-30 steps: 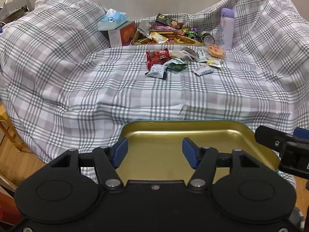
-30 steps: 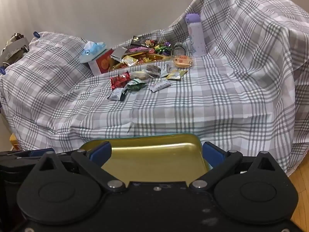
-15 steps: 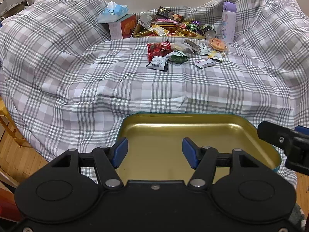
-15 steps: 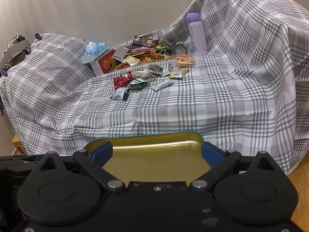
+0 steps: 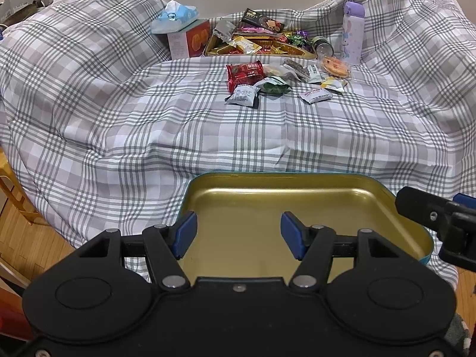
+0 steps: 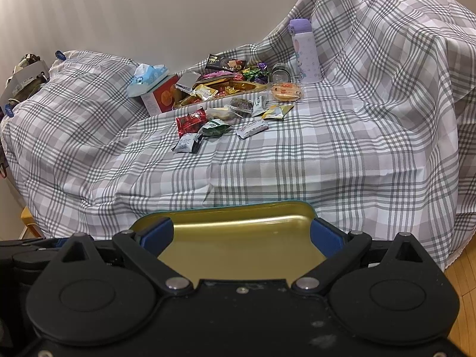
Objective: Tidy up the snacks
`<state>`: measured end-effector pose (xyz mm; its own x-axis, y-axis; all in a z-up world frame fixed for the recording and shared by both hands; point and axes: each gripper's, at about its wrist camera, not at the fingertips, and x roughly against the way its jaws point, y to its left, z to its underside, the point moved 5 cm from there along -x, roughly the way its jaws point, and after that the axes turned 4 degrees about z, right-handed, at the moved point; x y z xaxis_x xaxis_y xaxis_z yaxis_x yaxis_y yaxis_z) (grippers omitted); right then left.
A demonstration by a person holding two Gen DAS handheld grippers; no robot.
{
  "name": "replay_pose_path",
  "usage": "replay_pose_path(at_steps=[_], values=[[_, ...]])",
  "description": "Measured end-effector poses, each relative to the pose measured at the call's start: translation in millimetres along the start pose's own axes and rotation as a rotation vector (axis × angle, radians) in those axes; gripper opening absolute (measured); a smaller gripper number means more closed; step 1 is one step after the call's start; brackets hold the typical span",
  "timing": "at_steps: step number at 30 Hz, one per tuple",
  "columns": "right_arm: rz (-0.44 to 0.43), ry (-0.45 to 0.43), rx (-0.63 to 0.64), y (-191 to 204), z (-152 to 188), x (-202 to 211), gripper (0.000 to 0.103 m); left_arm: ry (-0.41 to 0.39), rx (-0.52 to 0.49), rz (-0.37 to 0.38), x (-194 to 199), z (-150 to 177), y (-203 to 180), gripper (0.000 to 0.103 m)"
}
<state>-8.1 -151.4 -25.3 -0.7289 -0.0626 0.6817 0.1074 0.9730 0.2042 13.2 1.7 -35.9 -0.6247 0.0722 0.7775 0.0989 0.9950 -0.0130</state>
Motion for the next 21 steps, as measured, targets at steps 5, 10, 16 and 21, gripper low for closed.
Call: replay_pose_path(at_steps=[5, 10, 16, 21], values=[[0.0, -0.001, 0.0, -0.4, 0.2, 0.1, 0.103, 0.007, 0.007, 0.001, -1.3, 0.1, 1.0, 0.065], [0.0, -0.001, 0.0, 0.5, 0.4, 0.1, 0.103, 0.011, 0.011, 0.005, -1.7, 1.0, 1.2, 0.065], [0.0, -0.001, 0.001, 1.5, 1.3, 0.2, 0.103, 0.018, 0.005, 0.006, -2.6, 2.3, -0.3, 0.065], [0.0, -0.001, 0.001, 1.7, 1.3, 0.2, 0.103, 0.02, 0.004, 0.006, -2.9, 2.6, -0.3, 0.065]])
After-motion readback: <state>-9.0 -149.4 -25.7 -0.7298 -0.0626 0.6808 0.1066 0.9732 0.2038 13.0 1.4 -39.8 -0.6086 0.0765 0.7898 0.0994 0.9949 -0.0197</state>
